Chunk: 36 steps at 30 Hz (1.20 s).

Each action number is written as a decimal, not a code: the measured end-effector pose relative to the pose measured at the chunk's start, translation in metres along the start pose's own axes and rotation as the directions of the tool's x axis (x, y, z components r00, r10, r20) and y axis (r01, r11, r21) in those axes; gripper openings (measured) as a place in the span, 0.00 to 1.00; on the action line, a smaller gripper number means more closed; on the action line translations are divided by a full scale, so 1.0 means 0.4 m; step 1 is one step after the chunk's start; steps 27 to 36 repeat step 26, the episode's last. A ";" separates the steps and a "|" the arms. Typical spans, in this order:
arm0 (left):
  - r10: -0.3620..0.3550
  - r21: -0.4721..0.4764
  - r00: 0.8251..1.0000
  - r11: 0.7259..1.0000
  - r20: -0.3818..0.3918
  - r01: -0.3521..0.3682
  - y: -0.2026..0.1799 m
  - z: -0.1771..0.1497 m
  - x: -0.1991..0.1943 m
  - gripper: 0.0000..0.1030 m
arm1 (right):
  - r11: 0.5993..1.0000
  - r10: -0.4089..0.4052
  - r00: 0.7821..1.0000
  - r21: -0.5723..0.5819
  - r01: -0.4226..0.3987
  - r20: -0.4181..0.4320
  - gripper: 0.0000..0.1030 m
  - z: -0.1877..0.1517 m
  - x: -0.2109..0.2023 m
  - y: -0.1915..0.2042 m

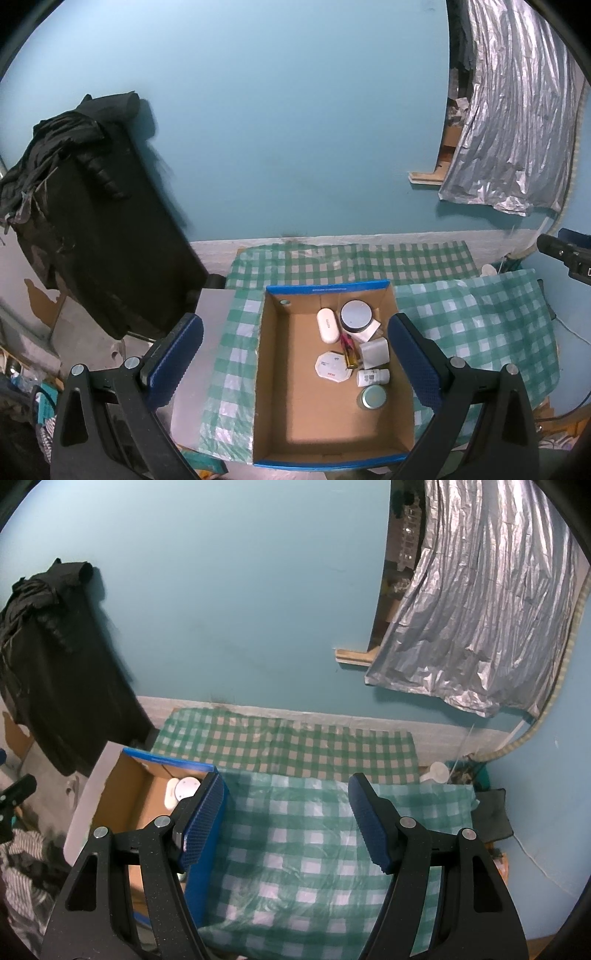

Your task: Organize rigid objects

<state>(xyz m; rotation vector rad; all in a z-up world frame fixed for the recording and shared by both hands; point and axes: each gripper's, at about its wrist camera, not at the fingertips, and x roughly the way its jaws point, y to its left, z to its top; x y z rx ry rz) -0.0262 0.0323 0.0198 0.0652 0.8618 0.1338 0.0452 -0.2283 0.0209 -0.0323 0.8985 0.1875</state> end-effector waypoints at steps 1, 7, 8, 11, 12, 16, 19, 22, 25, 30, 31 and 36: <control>-0.004 -0.003 1.000 1.000 0.000 0.004 -0.001 -0.001 -0.002 0.98 | 1.000 0.000 1.000 0.000 0.000 -0.002 0.68 0.001 -0.002 -0.002; -0.012 -0.002 1.000 1.000 -0.006 0.012 -0.006 -0.001 -0.005 0.98 | 1.000 -0.001 1.000 0.000 0.001 -0.003 0.68 0.001 -0.002 -0.004; -0.016 -0.008 1.000 1.000 -0.009 0.016 -0.005 -0.002 -0.005 0.98 | 1.000 -0.002 1.000 0.001 0.002 -0.003 0.68 0.001 -0.002 -0.004; -0.016 -0.016 1.000 1.000 -0.017 0.016 -0.003 -0.004 -0.004 0.98 | 1.000 -0.001 1.000 0.001 0.001 -0.003 0.68 0.001 -0.002 -0.003; -0.016 -0.019 1.000 1.000 -0.017 0.016 -0.003 -0.003 -0.004 0.98 | 1.000 -0.002 1.000 0.001 0.002 -0.004 0.68 0.000 -0.002 -0.005; -0.016 -0.018 1.000 1.000 -0.022 0.016 -0.004 -0.007 -0.004 0.98 | 1.000 -0.003 1.000 0.001 0.003 -0.001 0.68 0.001 -0.003 -0.005; -0.014 -0.013 1.000 1.000 -0.026 0.013 -0.006 -0.008 -0.004 0.98 | 1.000 -0.002 1.000 0.000 0.002 -0.001 0.68 0.001 -0.002 -0.005; -0.015 -0.011 1.000 1.000 -0.027 0.014 -0.007 -0.008 -0.004 0.98 | 1.000 -0.001 1.000 0.001 0.001 -0.009 0.68 0.002 -0.001 -0.005; -0.017 -0.003 1.000 1.000 -0.020 0.017 -0.011 -0.008 -0.010 0.98 | 1.000 0.004 1.000 0.005 -0.004 -0.016 0.68 0.000 -0.001 -0.009; -0.015 0.000 1.000 1.000 -0.019 0.015 -0.012 -0.007 -0.012 0.98 | 1.000 0.006 1.000 0.006 -0.006 -0.018 0.68 -0.002 -0.002 -0.009; -0.015 0.000 1.000 1.000 -0.019 0.015 -0.012 -0.007 -0.012 0.98 | 1.000 0.006 1.000 0.006 -0.006 -0.018 0.68 -0.002 -0.002 -0.009; -0.015 0.000 1.000 1.000 -0.019 0.015 -0.012 -0.007 -0.012 0.98 | 1.000 0.006 1.000 0.006 -0.006 -0.018 0.68 -0.002 -0.002 -0.009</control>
